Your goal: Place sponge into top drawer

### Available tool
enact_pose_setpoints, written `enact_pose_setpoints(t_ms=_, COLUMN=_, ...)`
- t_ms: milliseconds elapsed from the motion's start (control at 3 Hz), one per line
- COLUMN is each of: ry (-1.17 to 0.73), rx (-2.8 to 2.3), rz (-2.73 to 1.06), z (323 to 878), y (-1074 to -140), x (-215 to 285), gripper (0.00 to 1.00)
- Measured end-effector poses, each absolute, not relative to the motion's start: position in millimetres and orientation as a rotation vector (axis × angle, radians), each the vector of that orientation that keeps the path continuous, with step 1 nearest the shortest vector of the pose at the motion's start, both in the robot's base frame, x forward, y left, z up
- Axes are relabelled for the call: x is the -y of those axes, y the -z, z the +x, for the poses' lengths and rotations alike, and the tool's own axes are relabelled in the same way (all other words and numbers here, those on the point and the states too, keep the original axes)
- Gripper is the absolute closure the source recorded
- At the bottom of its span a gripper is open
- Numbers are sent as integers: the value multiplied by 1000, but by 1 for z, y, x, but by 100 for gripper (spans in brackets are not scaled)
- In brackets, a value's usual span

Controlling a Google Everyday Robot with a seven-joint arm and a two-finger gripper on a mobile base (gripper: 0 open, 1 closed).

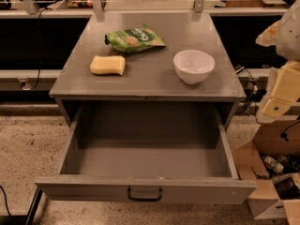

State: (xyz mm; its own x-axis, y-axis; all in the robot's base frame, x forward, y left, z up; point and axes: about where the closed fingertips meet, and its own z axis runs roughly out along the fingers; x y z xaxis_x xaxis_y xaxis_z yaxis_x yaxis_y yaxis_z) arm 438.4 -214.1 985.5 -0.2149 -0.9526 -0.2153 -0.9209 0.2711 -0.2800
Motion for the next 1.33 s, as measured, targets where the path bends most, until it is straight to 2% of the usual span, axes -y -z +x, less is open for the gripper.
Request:
enact_pose_setpoints(t_ms=667, ry=72, rx=-2180, rz=-1642, z=454, y=-984, x=200, gripper=0)
enact_pose_setpoints(t_ms=1333, ry=4, rx=-2088, rz=-1642, z=566, y=-970, x=102, gripper=0)
